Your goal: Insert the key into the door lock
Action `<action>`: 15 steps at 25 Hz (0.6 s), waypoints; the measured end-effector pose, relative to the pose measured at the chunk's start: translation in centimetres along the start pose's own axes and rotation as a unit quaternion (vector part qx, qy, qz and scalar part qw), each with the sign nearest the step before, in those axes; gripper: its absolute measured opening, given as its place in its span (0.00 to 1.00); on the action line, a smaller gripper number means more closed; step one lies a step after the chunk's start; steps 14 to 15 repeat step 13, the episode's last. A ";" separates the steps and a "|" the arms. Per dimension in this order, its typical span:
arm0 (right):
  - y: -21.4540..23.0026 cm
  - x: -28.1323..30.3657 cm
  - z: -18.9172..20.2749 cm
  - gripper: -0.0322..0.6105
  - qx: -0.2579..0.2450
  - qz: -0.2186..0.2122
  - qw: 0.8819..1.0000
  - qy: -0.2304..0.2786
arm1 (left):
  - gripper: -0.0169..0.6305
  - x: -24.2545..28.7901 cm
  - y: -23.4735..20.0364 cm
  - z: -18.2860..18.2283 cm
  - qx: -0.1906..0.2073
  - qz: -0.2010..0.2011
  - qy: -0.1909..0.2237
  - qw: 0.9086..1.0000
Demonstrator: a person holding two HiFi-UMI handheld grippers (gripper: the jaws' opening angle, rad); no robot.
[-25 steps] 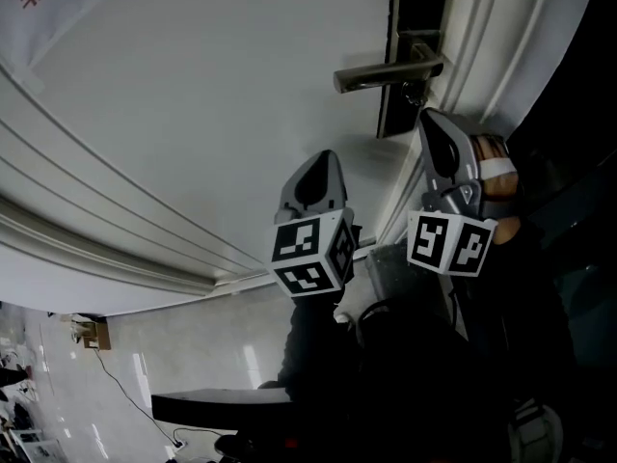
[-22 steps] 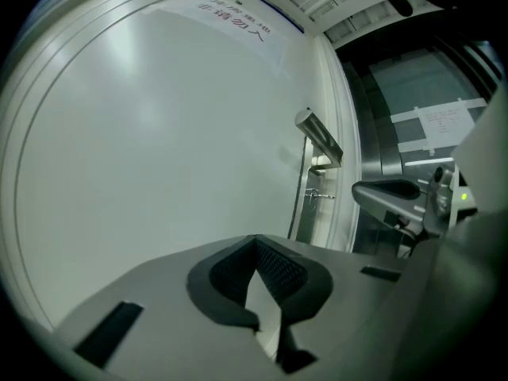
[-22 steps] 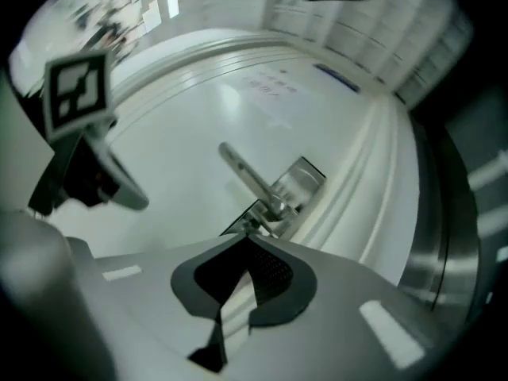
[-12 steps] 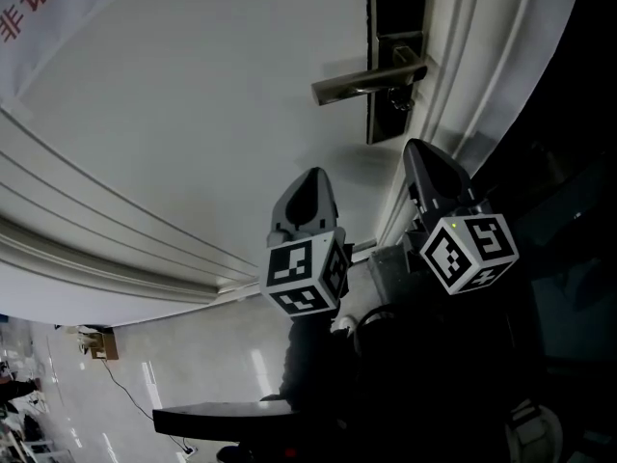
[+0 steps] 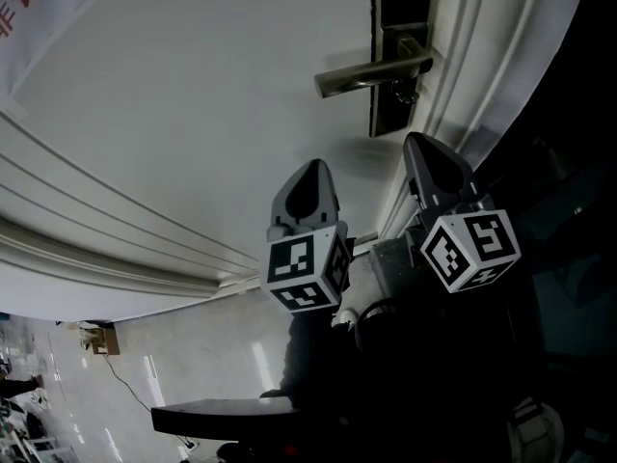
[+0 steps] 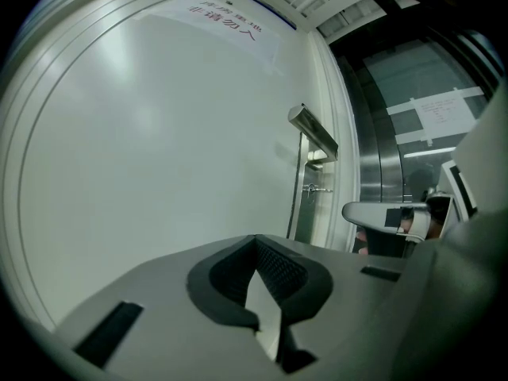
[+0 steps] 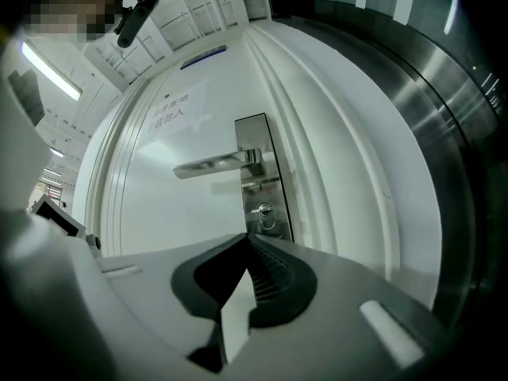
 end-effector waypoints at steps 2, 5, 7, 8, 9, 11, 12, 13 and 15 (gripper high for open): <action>-0.1 0.1 0.1 0.05 0.000 -0.003 1.000 -0.002 | 0.03 0.0 -0.1 0.0 0.001 0.000 0.000 1.000; -0.4 0.3 0.2 0.05 -0.002 -0.007 1.000 -0.004 | 0.03 0.0 -0.2 -0.1 0.001 -0.001 0.000 1.000; -0.4 0.3 0.2 0.05 -0.003 -0.008 1.000 -0.005 | 0.03 0.1 -0.3 -0.1 0.000 -0.001 -0.001 1.000; -0.4 0.4 0.2 0.05 -0.004 -0.008 1.000 -0.005 | 0.03 0.1 -0.3 -0.1 0.001 -0.001 -0.001 1.000; -0.4 0.5 0.2 0.05 -0.005 -0.008 1.000 -0.005 | 0.03 0.1 -0.4 -0.1 0.001 -0.001 0.000 1.000; -0.5 0.6 0.3 0.05 -0.006 -0.009 1.000 -0.006 | 0.03 0.2 -0.5 -0.1 0.002 -0.001 0.002 1.000; -0.6 0.7 0.4 0.05 -0.007 -0.010 1.000 -0.006 | 0.03 0.2 -0.5 -0.2 0.002 -0.001 0.003 1.000; -0.6 0.7 0.4 0.05 -0.007 -0.011 1.000 -0.007 | 0.03 0.2 -0.6 -0.2 0.002 -0.001 0.003 1.000; -0.6 0.7 0.4 0.05 -0.007 -0.011 1.000 -0.007 | 0.03 0.2 -0.6 -0.2 0.002 -0.001 0.003 1.000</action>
Point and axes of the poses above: the fingertips, and each gripper's own axes: x forward along the fingers, y to its right, z out of its underside, the point moved 10 cm from there along -x, backward along the fingers, and after that the axes turned 4 degrees about z, right-handed, at the moved point
